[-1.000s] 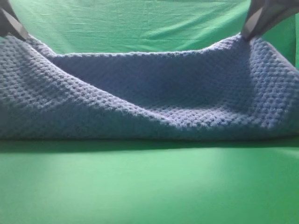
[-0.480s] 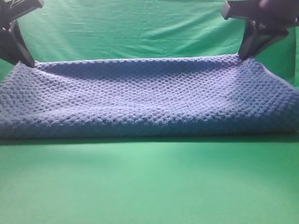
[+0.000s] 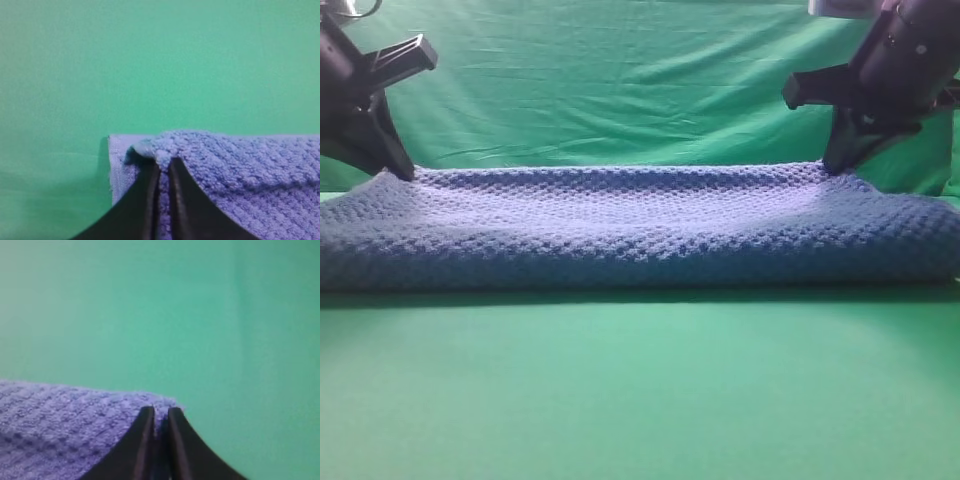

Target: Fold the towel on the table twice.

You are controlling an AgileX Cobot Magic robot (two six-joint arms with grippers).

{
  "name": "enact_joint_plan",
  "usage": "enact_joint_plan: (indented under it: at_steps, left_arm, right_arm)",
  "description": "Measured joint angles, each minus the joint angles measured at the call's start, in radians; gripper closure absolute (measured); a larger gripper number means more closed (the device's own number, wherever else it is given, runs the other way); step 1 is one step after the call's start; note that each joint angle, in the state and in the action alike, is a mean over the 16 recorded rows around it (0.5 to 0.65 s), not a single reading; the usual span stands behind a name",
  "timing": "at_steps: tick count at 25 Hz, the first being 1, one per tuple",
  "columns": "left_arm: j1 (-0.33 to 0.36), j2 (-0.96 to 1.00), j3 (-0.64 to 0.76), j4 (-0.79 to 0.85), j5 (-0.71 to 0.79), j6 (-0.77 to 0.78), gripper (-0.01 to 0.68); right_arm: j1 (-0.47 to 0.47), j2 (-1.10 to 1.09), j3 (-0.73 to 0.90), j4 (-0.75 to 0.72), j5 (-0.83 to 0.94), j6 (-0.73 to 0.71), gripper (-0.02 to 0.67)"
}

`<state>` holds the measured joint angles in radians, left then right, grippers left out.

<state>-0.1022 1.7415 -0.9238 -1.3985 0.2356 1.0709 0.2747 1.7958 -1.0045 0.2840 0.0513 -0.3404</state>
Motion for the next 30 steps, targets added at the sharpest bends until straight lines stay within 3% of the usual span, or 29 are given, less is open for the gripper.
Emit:
enact_joint_plan:
  at_steps: [4,7,9,12,15,22,25,30]
  left_arm:
    - [0.000,-0.008,-0.005,-0.004,-0.004,0.024,0.300]
    - [0.000,-0.040,-0.006,0.004,-0.001,0.037,0.220]
    - [0.000,-0.072,-0.006,0.017,0.008,0.042,0.199]
    - [0.000,-0.137,-0.006,0.046,0.035,0.043,0.239]
    - [0.000,-0.223,-0.007,0.083,0.074,0.040,0.344]
    - [0.000,-0.459,-0.007,0.238,0.188,-0.052,0.599]
    - [0.000,-0.559,-0.007,0.348,0.248,-0.154,0.656]
    - [0.000,-0.716,-0.006,0.577,0.352,-0.395,0.673]
  right_arm:
    - [-0.001,-0.023,-0.002,0.000,0.005,-0.005,0.270]
    - [-0.002,-0.067,-0.002,0.000,0.026,-0.009,0.167]
    - [-0.002,-0.109,-0.002,0.000,0.051,-0.011,0.118]
    - [-0.003,-0.188,-0.002,0.000,0.104,-0.015,0.100]
    - [-0.003,-0.286,-0.002,0.000,0.175,-0.019,0.165]
    - [-0.003,-0.527,-0.002,-0.002,0.382,-0.007,0.428]
    - [-0.003,-0.622,-0.002,-0.005,0.478,0.014,0.522]
    - [-0.003,-0.761,-0.002,-0.031,0.630,0.078,0.628]
